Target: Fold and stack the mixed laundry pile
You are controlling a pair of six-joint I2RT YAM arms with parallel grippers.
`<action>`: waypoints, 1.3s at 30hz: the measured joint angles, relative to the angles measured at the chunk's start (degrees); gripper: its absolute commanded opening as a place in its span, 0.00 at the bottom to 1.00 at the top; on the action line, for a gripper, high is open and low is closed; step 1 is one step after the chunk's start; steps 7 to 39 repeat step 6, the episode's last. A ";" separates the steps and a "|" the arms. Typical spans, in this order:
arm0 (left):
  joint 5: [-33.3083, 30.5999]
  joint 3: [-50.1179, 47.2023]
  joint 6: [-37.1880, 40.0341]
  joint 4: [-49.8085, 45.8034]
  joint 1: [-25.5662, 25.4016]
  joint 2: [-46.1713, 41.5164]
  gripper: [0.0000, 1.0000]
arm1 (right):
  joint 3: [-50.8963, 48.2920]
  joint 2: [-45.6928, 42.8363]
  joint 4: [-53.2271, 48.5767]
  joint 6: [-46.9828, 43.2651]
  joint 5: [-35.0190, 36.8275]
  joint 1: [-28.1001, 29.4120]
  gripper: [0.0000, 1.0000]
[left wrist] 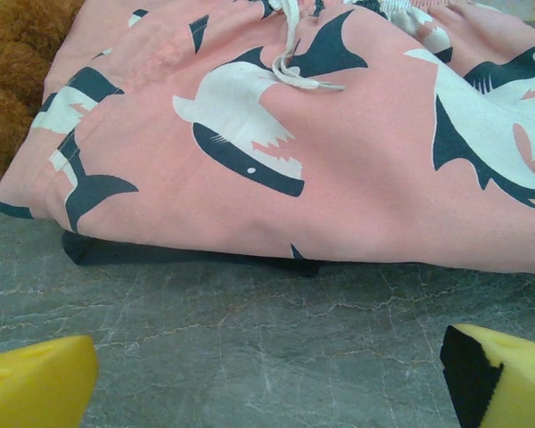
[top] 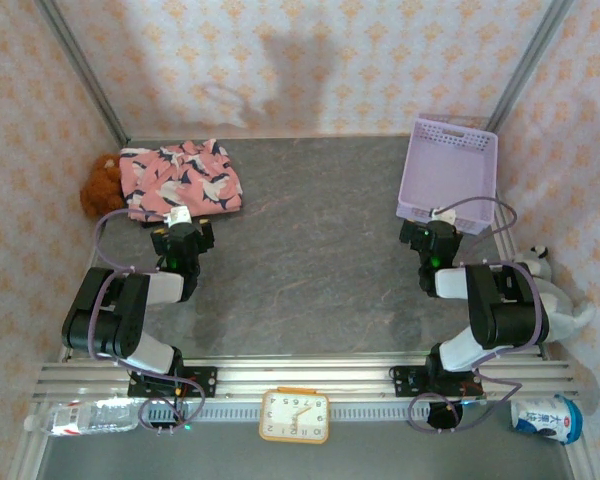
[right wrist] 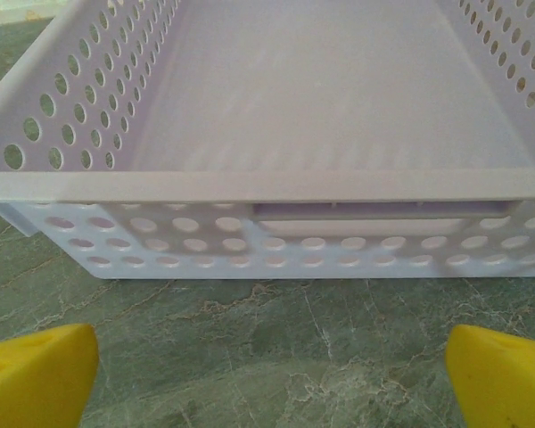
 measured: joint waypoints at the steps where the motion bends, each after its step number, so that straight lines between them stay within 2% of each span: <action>1: 0.00 0.00 0.00 0.02 0.00 0.00 1.00 | 0.00 0.00 0.00 -0.02 -0.13 0.00 0.99; 39: 0.00 0.00 0.00 0.00 0.00 0.00 1.00 | 0.00 0.00 0.00 -0.02 -0.17 0.00 0.99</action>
